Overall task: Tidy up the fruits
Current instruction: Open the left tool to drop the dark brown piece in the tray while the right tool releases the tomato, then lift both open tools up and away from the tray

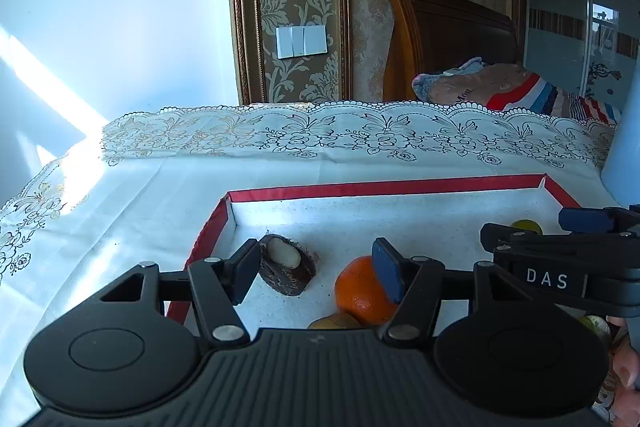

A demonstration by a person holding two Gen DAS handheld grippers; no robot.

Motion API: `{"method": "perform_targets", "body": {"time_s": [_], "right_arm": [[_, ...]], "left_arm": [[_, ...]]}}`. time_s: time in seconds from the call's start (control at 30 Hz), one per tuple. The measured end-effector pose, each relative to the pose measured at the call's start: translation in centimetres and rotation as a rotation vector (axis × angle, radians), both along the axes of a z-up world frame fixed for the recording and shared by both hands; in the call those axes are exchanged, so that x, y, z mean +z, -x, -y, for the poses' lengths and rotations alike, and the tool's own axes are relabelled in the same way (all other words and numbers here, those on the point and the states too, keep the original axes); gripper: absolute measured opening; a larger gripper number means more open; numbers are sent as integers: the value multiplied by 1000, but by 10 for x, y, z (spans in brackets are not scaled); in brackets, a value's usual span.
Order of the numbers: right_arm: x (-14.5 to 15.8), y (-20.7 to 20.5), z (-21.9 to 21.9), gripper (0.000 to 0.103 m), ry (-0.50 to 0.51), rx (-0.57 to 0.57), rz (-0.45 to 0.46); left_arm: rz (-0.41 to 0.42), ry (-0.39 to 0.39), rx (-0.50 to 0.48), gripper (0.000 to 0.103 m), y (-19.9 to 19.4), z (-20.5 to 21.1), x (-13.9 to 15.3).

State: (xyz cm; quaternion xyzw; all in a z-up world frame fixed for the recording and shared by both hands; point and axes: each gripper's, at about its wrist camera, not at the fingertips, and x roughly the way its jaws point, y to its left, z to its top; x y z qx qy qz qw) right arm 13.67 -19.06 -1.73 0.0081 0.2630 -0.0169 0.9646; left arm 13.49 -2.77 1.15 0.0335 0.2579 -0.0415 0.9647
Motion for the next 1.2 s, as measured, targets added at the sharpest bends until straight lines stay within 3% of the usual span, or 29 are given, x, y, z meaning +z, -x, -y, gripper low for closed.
{"method": "perform_targets", "body": {"time_s": [0.17,0.37,0.97,1.2], "right_arm": [[1,5,-2,89,7,-2,11],[3,10,-2,93,7,-5,10],[5,39,3,98,-28,3,3],[9,70,3,98,-56,40,29]], "left_arm": [[-4,4,-14,61,3,1,0],[4,0,-38,61,10,3,1],[11,10,-37,61,25,-3,6],[20,80,-29,63,50,-23,11]]}}
